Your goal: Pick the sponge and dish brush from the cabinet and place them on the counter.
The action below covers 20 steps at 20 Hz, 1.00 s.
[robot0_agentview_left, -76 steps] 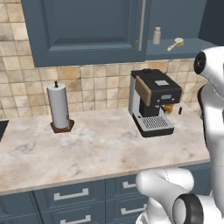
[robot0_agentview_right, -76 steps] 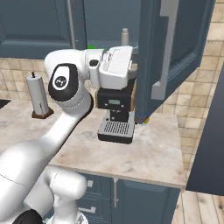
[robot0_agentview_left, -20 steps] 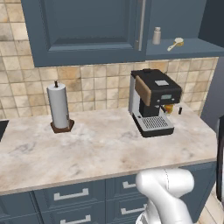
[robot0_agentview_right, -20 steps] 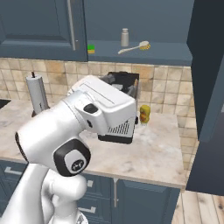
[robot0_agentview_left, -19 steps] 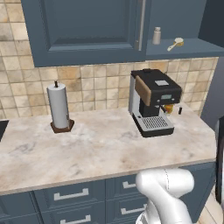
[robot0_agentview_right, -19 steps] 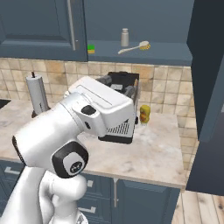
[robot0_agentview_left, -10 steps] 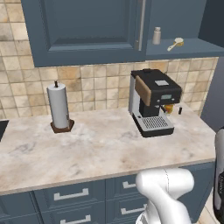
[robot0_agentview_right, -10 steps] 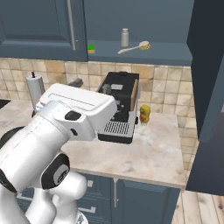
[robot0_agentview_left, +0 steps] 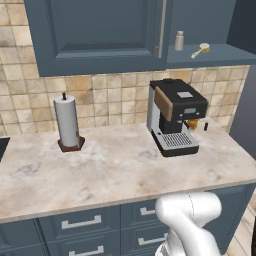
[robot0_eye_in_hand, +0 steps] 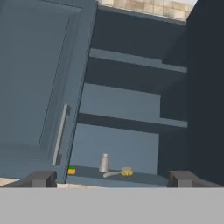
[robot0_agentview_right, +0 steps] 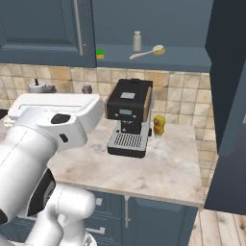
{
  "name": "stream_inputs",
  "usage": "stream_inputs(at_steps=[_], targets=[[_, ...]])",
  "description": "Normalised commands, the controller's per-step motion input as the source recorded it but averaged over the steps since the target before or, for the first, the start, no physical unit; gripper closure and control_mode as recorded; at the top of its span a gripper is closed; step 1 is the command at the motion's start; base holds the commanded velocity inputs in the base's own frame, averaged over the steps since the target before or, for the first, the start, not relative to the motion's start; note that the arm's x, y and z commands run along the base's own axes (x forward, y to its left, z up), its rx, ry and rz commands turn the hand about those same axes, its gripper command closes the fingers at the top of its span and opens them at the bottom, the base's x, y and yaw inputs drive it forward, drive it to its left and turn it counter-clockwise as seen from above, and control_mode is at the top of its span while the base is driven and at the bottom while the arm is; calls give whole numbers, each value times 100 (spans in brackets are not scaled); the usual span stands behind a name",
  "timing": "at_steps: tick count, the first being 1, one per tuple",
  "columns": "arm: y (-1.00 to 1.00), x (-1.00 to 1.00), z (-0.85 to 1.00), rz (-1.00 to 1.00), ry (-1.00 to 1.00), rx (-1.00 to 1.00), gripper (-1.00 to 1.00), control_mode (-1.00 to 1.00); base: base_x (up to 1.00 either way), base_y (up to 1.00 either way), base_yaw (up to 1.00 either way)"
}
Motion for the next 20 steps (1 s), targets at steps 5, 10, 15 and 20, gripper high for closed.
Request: stream_inputs(at_steps=[5,10,15,20], targets=[[55,17,-4,21,0,0,-100,-100,0,0,0],[51,24,0,17,-1,0,-100,-100,0,0,0],[38,29,0,9,-2,0,-100,-100,0,0,0],[34,22,0,1,-3,0,-100,-100,0,0,0]])
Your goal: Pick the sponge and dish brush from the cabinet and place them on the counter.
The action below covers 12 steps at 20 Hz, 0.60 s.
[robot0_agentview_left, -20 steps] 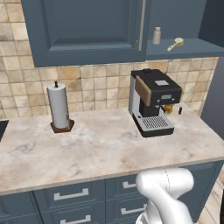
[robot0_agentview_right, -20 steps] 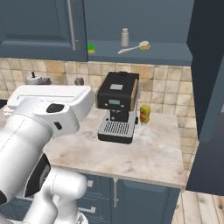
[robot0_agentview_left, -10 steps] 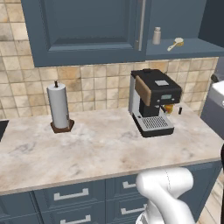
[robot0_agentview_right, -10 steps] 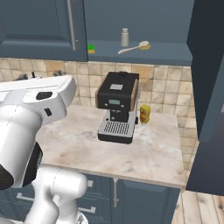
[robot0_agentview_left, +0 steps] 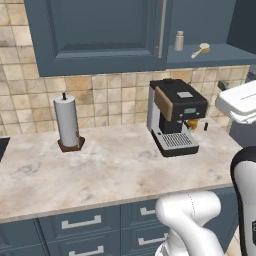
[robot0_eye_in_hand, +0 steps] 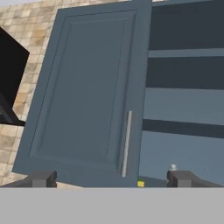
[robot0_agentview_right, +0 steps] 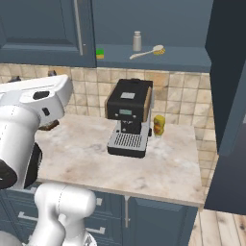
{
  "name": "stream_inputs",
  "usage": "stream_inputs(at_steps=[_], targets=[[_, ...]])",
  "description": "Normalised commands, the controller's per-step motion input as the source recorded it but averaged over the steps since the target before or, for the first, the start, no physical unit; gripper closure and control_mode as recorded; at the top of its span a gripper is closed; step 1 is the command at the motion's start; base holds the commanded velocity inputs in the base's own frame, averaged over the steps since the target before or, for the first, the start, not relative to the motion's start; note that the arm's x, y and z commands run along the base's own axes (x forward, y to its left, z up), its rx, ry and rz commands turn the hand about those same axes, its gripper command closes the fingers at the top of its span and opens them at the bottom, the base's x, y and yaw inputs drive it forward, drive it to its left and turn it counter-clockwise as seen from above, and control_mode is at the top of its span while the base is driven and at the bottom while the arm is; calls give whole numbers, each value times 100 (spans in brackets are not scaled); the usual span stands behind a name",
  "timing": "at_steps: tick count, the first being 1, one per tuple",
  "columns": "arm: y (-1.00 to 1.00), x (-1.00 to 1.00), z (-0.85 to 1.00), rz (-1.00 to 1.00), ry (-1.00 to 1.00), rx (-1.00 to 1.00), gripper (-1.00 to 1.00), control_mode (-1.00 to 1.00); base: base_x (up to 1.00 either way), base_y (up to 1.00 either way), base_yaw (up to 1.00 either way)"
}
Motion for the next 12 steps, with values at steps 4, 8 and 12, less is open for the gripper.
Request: stream_inputs(at_steps=[4,8,12], targets=[[30,23,0,0,-2,0,-100,-100,0,0,0],[20,23,1,0,0,0,-100,-100,0,0,0],[7,27,1,0,0,0,-100,-100,0,0,0]])
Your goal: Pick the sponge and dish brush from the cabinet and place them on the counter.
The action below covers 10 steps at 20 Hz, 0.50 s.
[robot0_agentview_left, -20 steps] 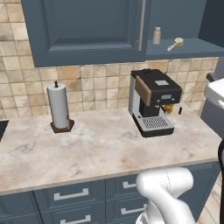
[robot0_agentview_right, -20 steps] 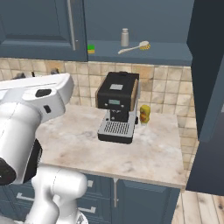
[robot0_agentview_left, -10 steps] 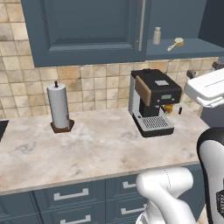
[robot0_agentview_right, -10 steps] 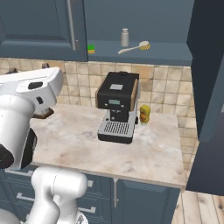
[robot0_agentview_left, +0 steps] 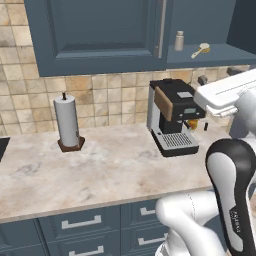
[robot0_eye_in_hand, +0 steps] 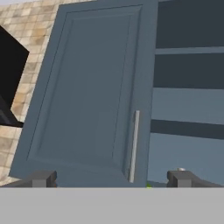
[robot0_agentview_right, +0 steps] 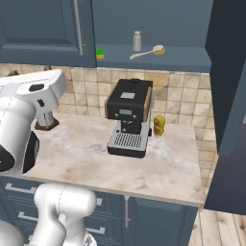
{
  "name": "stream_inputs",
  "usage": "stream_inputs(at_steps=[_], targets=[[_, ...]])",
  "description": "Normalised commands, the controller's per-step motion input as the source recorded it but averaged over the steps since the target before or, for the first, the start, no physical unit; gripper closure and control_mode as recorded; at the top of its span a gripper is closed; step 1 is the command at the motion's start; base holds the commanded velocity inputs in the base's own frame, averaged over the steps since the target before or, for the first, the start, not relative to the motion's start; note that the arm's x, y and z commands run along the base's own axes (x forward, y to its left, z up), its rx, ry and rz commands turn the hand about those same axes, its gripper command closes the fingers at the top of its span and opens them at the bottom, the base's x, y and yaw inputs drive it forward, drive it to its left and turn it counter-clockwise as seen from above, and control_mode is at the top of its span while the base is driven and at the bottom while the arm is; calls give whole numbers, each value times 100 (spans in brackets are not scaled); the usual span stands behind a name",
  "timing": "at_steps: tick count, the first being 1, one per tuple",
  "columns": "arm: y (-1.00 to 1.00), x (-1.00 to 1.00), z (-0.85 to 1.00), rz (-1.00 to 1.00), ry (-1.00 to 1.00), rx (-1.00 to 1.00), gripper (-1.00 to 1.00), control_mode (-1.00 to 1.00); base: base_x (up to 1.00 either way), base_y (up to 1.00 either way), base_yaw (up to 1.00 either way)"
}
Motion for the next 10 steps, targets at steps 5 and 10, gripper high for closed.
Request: stream_inputs(at_steps=[5,10], targets=[[0,25,0,0,1,0,-100,-100,0,0,0],[10,18,0,0,0,-2,-100,-100,0,0,0]])
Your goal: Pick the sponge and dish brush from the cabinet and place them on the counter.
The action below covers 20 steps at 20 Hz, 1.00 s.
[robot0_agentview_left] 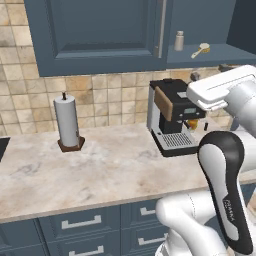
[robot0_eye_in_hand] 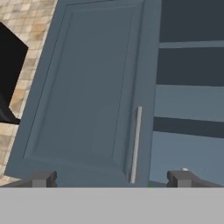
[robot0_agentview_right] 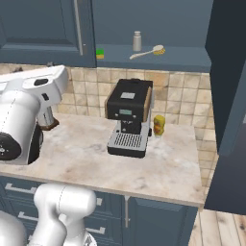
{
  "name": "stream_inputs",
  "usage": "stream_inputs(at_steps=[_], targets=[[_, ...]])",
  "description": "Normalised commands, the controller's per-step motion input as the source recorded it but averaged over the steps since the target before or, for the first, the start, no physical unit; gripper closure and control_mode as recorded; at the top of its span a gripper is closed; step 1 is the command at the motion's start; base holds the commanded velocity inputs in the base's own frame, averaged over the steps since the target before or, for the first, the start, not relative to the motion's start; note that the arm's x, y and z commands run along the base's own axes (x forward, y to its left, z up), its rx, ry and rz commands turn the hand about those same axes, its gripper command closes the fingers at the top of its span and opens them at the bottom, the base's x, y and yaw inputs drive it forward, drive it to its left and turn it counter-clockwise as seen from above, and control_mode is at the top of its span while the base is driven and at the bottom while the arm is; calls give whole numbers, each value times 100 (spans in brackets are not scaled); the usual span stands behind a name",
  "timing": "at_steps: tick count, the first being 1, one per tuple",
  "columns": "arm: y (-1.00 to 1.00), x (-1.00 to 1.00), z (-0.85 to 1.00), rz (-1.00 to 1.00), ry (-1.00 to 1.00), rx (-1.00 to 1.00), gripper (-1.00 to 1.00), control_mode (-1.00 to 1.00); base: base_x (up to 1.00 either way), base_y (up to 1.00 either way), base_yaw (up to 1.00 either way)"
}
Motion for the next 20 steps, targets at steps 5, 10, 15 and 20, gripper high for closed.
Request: stream_inputs(at_steps=[5,10,15,20], targets=[[16,26,0,0,0,-2,-100,-100,0,0,0],[2,33,0,-4,0,-1,-100,-100,0,0,0],[-2,29,0,-3,0,0,-100,-100,0,0,0],[-2,7,0,0,0,0,-100,-100,0,0,0]])
